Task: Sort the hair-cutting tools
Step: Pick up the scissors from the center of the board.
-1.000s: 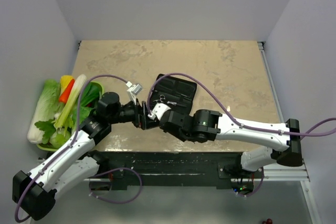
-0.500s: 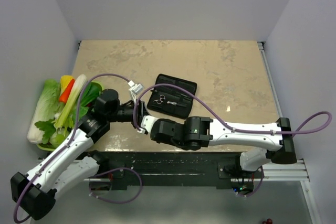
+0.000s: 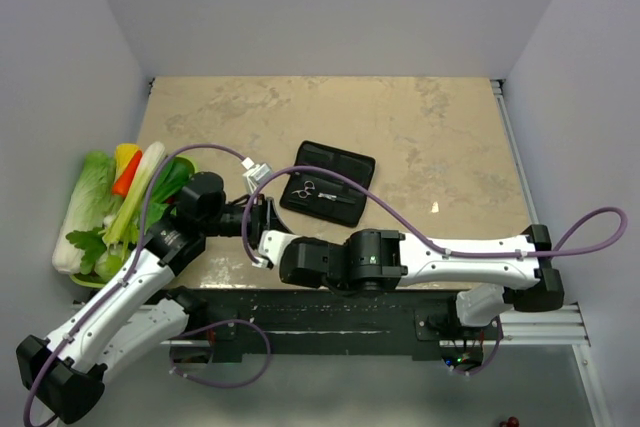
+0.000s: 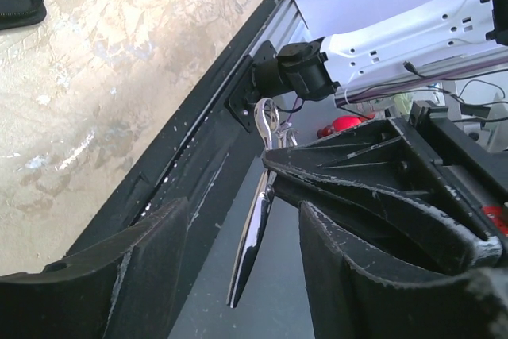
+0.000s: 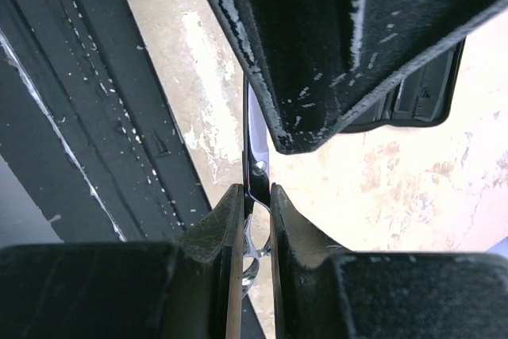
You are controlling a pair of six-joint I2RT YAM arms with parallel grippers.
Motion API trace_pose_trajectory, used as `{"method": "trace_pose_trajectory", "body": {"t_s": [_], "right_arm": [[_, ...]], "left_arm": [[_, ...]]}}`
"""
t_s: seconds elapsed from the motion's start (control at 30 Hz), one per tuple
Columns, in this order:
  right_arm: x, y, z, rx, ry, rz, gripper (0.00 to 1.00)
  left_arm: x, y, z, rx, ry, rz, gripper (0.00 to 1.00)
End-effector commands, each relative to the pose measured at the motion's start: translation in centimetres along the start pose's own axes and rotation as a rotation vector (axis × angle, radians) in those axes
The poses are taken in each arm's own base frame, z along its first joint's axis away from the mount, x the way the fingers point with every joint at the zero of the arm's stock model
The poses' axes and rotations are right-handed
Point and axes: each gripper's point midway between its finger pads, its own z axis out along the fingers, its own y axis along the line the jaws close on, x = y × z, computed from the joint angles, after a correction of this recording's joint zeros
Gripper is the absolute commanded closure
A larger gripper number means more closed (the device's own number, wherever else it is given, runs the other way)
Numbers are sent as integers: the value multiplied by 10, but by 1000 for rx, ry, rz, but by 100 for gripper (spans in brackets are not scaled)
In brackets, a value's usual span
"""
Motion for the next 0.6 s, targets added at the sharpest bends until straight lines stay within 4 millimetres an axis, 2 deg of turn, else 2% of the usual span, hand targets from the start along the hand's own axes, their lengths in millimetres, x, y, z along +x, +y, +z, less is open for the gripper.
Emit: {"method": "trace_pose_trajectory", "body": {"t_s": [0.0,0.07,0.1,0.17,0.33,0.57], "right_arm": [[-12,-11,-8,44,-32,-4,100],[-13,-12,-6,56,-32,-4,100],[-15,-15,-7,72,-38,-1,100],[-20,-19,-8,93,-62,15,100],[-27,-27,-12,120,-83,-5,100],[-29,-22,-5,114,-74,-17,100]], "left_arm": [[3,-11,-4,38,17,23,45],[4,-13,-5,50,20,22,52],[5,-13,-5,51,21,18,59],[6,-16,-7,62,22,23,62],[8,-19,-10,62,24,25,61],[11,-20,-12,64,26,24,59]]}}
